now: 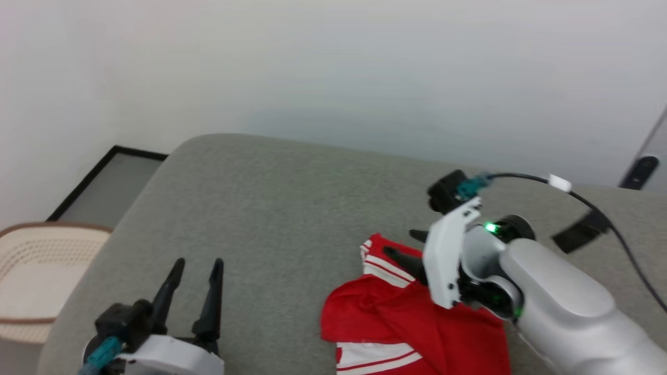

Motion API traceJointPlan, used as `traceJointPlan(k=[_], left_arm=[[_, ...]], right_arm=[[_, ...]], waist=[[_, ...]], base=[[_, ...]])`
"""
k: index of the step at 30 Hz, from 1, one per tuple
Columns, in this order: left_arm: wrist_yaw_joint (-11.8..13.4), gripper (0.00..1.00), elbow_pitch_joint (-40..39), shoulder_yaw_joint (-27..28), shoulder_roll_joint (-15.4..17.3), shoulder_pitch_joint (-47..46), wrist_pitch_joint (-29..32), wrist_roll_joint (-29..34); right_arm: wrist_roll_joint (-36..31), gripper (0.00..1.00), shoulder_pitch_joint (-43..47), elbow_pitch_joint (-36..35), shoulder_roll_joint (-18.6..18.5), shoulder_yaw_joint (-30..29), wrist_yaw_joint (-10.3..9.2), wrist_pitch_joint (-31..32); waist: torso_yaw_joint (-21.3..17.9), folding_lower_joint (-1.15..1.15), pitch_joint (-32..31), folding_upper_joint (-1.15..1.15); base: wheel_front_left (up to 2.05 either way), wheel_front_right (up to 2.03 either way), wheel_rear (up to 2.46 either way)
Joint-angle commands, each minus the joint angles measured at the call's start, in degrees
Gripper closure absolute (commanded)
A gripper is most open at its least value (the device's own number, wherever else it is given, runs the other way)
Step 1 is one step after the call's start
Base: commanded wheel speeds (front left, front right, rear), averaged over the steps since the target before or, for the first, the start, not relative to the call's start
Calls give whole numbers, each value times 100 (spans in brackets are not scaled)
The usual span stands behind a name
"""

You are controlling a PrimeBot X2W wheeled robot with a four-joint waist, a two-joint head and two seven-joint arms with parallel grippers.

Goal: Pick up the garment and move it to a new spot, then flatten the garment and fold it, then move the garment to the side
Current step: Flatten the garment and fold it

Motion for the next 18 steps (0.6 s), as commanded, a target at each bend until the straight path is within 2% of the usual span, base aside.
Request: traceJointPlan(k=[1, 11, 18], left_arm=[[24, 0, -35, 42, -16, 71, -9, 52], [268, 0, -437, 451, -199, 508, -9, 538], [341, 0, -661, 383, -462, 675, -9, 1057]], right_arm=[[-28, 0, 80, -96, -78, 4, -10, -104], [-188, 0, 788, -998, -1009, -512, -10, -1917], [-448, 0, 1581, -1149, -1286, -1096, -10, -3009]], waist=[[-221, 0, -9, 0], [-836, 0, 80, 0], [-1094, 0, 130, 0]], base=[[0, 0, 0], [0, 0, 0], [0, 0, 0]])
